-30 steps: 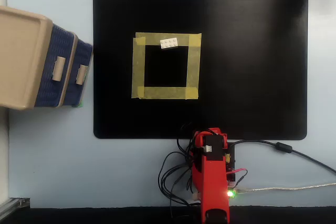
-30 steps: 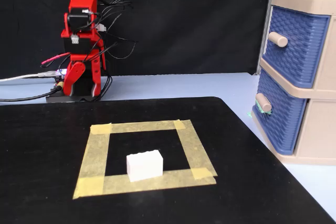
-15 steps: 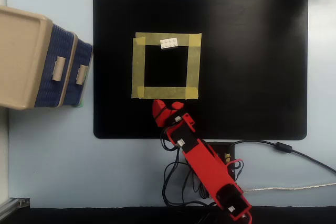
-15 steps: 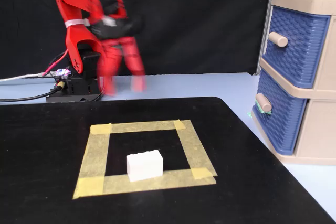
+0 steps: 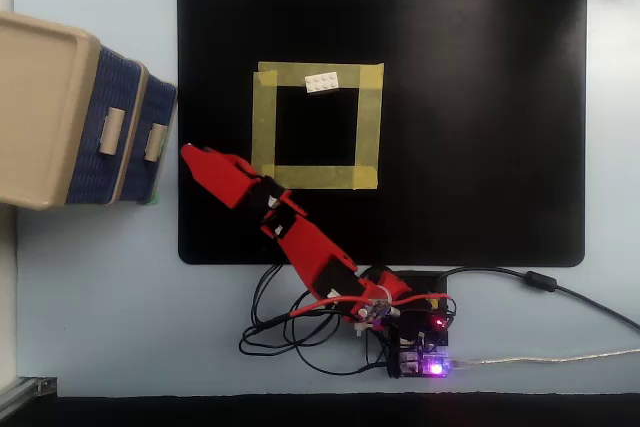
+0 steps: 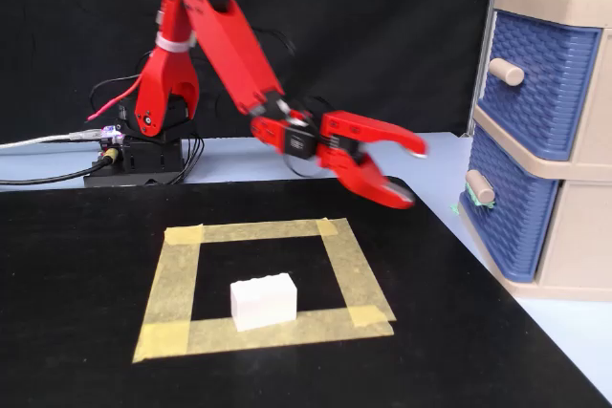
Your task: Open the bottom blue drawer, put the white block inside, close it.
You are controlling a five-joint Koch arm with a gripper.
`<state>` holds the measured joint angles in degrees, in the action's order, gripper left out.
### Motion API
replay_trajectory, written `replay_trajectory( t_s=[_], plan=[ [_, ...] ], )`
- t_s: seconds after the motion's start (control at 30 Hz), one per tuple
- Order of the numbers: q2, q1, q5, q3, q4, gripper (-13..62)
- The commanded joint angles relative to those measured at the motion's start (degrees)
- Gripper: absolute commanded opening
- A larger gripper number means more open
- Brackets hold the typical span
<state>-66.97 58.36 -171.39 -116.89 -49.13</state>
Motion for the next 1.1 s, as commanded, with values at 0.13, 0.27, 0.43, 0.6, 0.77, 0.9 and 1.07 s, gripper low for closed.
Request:
replay_trajectory(
  t_s=[0.13,0.27,0.43,0.6,0.77,0.9,1.07],
  plan=[
    [9.67,2.29,-1.67,13.97,-5.36,34.0],
    [13.1,2.72,-1.67,18.63,-5.36,33.9],
    [13.62,4.83,-1.49,22.06,-3.69,33.7],
    [15.47,5.01,-1.41,27.25,0.0,32.3],
    [19.07,4.66,-1.14,31.55,1.85,27.0],
    [19.25,3.16,-1.05,31.73,6.15,17.9],
    [18.46,2.37,-1.76,29.53,13.62,-8.3]
  ],
)
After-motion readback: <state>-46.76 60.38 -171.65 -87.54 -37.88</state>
